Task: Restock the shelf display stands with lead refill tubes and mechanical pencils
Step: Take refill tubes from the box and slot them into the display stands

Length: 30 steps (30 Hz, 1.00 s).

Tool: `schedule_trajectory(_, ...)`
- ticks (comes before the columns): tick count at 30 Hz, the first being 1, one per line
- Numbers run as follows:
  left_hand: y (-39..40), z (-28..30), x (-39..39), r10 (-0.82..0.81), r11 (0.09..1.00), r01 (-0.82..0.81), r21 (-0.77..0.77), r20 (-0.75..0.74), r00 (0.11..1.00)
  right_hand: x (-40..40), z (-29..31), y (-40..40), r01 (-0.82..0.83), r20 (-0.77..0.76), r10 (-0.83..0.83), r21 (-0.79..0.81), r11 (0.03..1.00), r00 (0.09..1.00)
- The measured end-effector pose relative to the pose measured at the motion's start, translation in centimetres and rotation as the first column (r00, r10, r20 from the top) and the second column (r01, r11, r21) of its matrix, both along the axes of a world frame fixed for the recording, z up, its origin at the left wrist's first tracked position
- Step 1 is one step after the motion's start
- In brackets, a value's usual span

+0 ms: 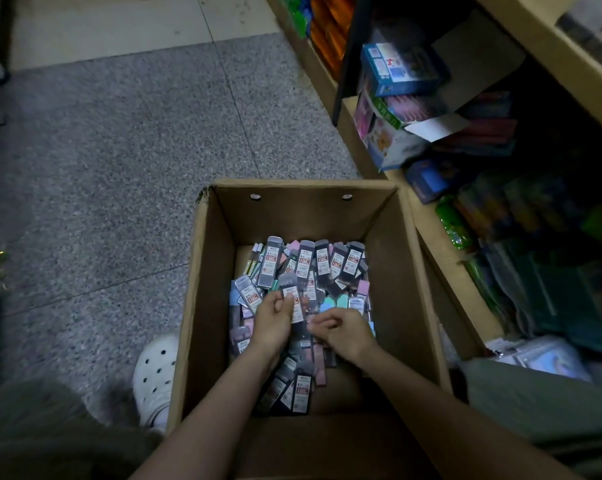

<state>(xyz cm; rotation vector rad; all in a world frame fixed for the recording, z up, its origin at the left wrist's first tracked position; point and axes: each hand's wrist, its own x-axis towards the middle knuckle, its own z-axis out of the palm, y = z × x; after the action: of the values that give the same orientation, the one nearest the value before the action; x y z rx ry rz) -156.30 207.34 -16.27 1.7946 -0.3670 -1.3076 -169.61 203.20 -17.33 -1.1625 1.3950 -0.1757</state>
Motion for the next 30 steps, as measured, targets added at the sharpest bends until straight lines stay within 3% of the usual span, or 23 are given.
schedule_trajectory(3, 0.6, -0.8, 0.4, -0.011, 0.997, 0.013, 0.071, -0.033, 0.999, -1.8, -0.4, 0.0, 0.152, -0.255, -0.187, -0.152, 0.977, 0.949)
schedule_trajectory(5, 0.9, -1.2, 0.3, -0.035, 0.994, 0.038, 0.102, -0.029, 0.999, -2.6, -0.8, 0.1, 0.117, -0.341, -0.180, -0.196, 0.974, 0.923)
schedule_trajectory(10, 1.4, -2.8, 0.0, -0.041, 0.990, 0.045, 0.134, -0.033, 0.999, -1.6, -2.2, 0.8, -0.085, -0.356, 0.022, -0.163, 0.983, 0.934)
schedule_trajectory(14, 1.3, -3.7, 0.1, -0.030, 0.990, 0.037, 0.133, -0.053, 0.998, -0.2, -3.0, 1.1, -0.105, -0.454, -0.022, -0.251, 0.962, 0.891)
schedule_trajectory(19, 1.1, -3.9, 0.1, -0.068, 0.992, 0.072, 0.101, -0.043, 0.997, -0.3, -2.7, 0.5, -0.099, -0.482, -0.025, -0.229, 0.968, 0.876)
schedule_trajectory(24, -0.1, -1.4, -0.4, -0.161, 0.985, 0.165, 0.055, -0.076, 0.984, -1.3, 0.0, -0.5, -0.094, -0.412, 0.013, -0.178, 0.979, 0.911)
schedule_trajectory(27, -2.2, 2.5, -0.2, -0.314, 0.949, 0.315, 0.006, -0.046, 0.948, -1.5, 3.8, -1.5, 0.027, -0.241, -0.057, -0.128, 0.991, 0.969)
schedule_trajectory(30, -5.5, 7.8, 0.3, -0.541, 0.834, 0.551, -0.026, 0.153, 0.827, -1.0, 8.8, -2.6, 0.136, -0.022, -0.140, -0.131, 0.982, 0.990)
